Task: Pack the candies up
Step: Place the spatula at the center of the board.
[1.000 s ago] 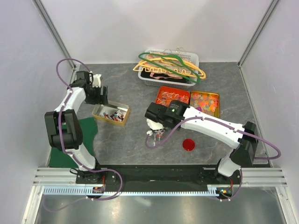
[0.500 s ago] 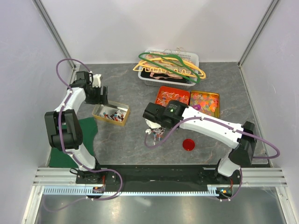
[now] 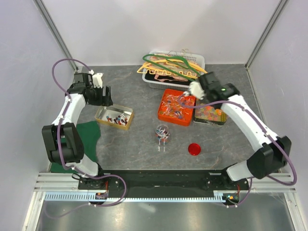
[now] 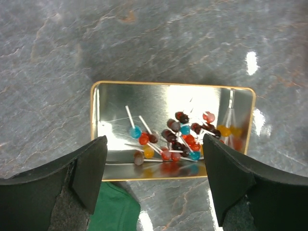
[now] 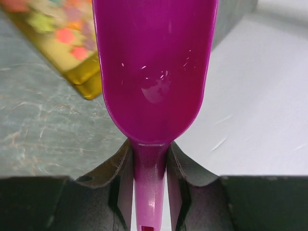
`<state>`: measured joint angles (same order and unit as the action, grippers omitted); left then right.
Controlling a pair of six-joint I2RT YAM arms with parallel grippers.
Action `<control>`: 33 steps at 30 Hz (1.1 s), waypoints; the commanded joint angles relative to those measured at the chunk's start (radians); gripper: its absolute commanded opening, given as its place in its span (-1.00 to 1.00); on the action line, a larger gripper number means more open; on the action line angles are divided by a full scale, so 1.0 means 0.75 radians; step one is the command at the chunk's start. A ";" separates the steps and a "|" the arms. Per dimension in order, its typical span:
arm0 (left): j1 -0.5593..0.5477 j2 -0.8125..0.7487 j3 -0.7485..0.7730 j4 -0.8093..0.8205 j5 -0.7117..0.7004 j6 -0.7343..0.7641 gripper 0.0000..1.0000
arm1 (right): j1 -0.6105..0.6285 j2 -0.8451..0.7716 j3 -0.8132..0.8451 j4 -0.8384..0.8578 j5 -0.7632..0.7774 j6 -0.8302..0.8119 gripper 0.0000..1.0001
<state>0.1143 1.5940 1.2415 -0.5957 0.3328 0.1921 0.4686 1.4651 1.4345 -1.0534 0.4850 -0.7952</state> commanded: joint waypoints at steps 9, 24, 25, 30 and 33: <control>-0.128 -0.244 -0.091 0.115 0.305 0.130 1.00 | -0.680 -0.121 -0.430 0.825 -0.307 0.393 -1.00; -0.242 -0.368 -0.228 0.181 0.444 0.180 1.00 | -0.866 0.313 -0.454 1.051 -0.473 0.555 -0.97; -0.246 -0.374 -0.232 0.181 0.442 0.186 1.00 | -0.868 0.317 -0.460 1.053 -0.489 0.553 -0.96; -0.251 -0.417 -0.264 0.199 0.479 0.186 1.00 | -0.876 0.341 -0.512 1.102 -0.497 0.555 -0.92; -0.257 -0.428 -0.281 0.209 0.499 0.184 1.00 | -0.880 0.382 -0.514 1.100 -0.512 0.555 -0.88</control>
<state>-0.0704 1.3121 1.0451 -0.4881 0.6479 0.2947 -0.1844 1.7199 1.0550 -0.2863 0.1387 -0.3988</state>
